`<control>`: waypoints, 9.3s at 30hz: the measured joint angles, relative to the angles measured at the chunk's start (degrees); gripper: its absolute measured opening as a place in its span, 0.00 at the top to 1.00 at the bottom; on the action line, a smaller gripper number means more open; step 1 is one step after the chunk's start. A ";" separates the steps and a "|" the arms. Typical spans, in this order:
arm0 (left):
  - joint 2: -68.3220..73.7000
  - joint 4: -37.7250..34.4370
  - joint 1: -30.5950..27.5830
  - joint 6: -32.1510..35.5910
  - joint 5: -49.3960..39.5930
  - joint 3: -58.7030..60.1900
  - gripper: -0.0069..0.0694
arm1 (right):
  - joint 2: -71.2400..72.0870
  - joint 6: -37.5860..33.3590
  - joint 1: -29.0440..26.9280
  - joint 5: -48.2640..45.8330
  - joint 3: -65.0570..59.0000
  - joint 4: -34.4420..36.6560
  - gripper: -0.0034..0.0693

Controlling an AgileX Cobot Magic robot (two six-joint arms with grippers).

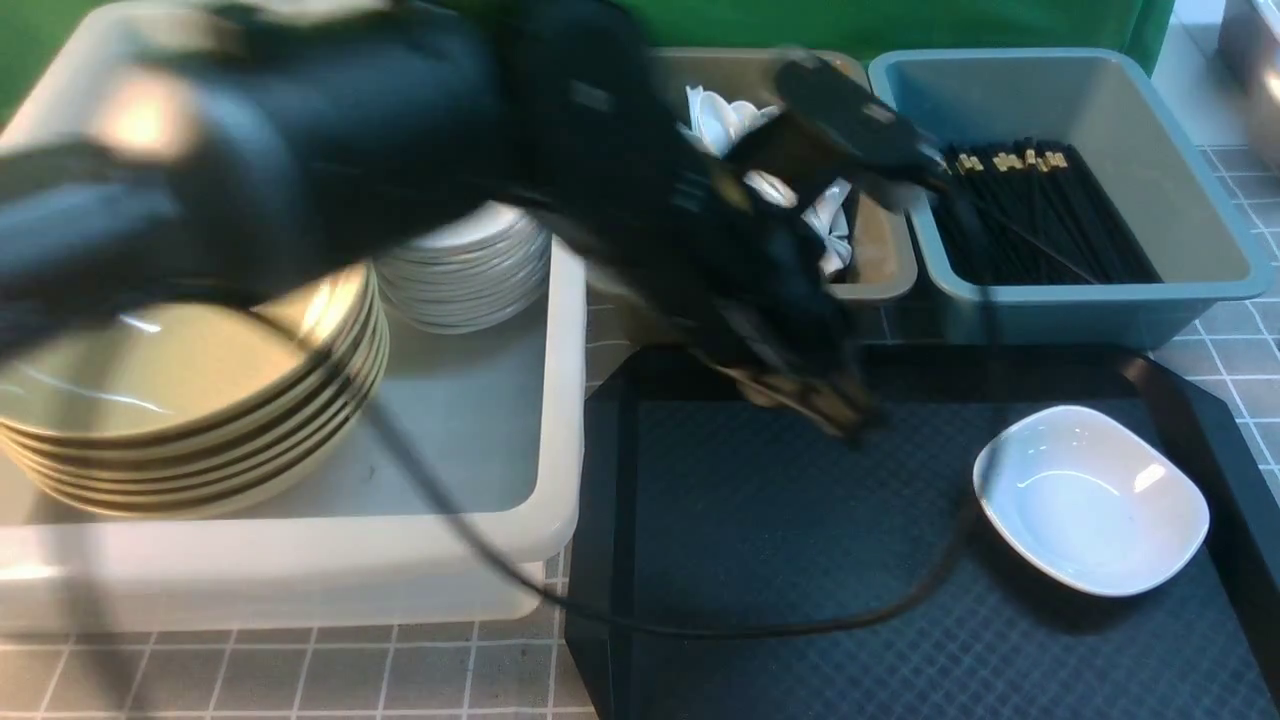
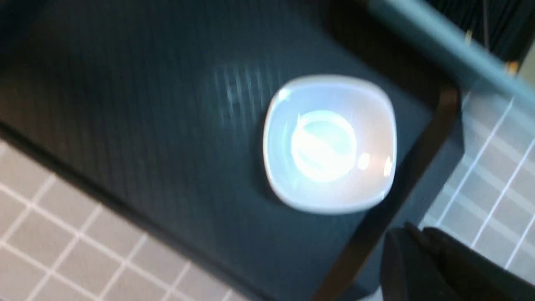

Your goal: On grey table put chopsticks spoon bowls plates into blue grey white boxes.

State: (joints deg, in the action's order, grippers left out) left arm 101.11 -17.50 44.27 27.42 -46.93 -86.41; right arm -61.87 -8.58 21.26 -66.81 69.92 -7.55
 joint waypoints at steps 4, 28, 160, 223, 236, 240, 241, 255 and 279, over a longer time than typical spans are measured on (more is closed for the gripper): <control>9.34 0.70 2.97 -2.17 0.81 -8.34 0.80 | 5.77 0.92 -0.25 0.00 -4.44 -0.11 0.91; 36.95 -0.87 4.39 -12.61 -0.11 -32.14 0.28 | 14.92 1.41 -0.36 -0.04 -9.86 -0.15 0.88; -96.28 26.08 -39.69 -19.47 -1.94 57.14 0.92 | 27.29 -8.97 13.55 52.74 -30.66 16.91 0.85; -98.74 21.73 -40.87 -19.48 15.70 68.52 0.92 | 62.42 19.38 -20.81 52.15 -70.41 -0.63 0.94; -101.82 15.00 -49.39 -19.33 31.47 87.94 0.92 | 62.42 19.38 -20.81 52.08 -70.36 -0.63 0.92; -101.82 15.00 -47.78 -17.74 28.92 87.94 0.92 | 62.42 19.38 -20.81 52.06 -70.36 -0.63 0.91; -101.82 15.00 -47.66 -17.57 28.92 87.94 0.92 | 62.42 19.38 -20.81 52.06 -70.36 -0.63 0.91; -101.82 14.59 -47.65 -17.37 28.92 87.94 0.92 | 62.42 19.38 -20.81 52.01 -70.36 -0.63 0.89; -101.86 14.59 -47.65 -17.37 28.90 87.94 0.92 | 62.42 19.38 -20.81 52.01 -70.36 -0.63 0.86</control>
State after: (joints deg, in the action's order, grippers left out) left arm -0.75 -2.91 -3.39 10.05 -18.03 1.53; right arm 0.55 10.80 0.45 -14.80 -0.44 -8.17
